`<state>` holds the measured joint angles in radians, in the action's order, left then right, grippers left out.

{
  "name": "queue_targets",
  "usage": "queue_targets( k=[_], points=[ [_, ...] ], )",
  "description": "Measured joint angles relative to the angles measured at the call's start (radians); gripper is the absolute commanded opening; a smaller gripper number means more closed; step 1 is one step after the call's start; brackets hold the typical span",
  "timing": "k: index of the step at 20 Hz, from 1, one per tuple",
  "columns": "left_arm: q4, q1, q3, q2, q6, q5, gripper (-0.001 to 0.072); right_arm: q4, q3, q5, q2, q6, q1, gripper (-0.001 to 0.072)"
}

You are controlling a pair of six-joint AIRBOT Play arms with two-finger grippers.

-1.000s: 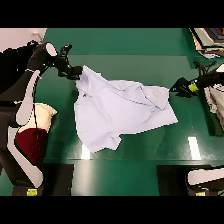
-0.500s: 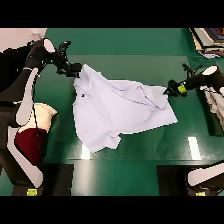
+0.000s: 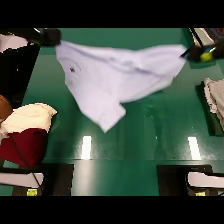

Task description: Fold the shirts.

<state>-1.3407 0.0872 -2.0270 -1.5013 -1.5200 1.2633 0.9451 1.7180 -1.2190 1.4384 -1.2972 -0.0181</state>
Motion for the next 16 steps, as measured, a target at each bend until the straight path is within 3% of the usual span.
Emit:
queue_targets(
  k=[9,12,16],
  points=[
    [-0.011,0.0,-0.003,0.535,0.033,-0.083,0.0027,-0.001,0.187,-0.15,-0.377,0.006,-0.104,0.0017],
    [-0.009,0.0,-0.005,0.606,0.034,-0.11,0.0027,-0.001,0.195,-0.213,-0.456,-0.039,-0.149,0.0017],
    [0.01,0.0,0.018,0.569,0.035,-0.092,0.0027,0.049,0.103,-0.298,-0.522,-0.137,-0.179,0.0017]
  ],
)
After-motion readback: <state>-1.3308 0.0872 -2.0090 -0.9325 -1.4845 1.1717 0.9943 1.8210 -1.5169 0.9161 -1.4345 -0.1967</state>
